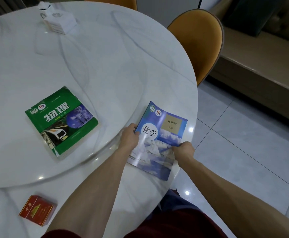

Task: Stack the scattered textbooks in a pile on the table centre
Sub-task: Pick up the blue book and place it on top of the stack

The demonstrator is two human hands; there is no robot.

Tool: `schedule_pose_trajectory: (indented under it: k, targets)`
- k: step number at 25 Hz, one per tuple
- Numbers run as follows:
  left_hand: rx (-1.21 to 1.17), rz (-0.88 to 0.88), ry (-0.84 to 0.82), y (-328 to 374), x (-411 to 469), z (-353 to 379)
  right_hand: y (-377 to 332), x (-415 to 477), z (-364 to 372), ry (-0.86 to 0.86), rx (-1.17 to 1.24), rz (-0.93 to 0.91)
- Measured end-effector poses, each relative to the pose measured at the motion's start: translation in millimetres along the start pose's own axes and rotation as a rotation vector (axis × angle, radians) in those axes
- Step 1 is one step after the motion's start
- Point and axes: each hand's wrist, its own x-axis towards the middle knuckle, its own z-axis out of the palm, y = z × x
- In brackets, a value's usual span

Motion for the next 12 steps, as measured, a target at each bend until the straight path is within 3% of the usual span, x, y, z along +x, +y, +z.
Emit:
schedule_pose_trajectory:
  k: [7,12]
  targets:
    - [-0.365,0.013,-0.024,1,-19,-19,0,-6,7,-0.002,0.129,-0.031]
    - [-0.546,-0.005,0.057,9,-19,-39,-36,-11,6,-0.059,0.199,-0.125]
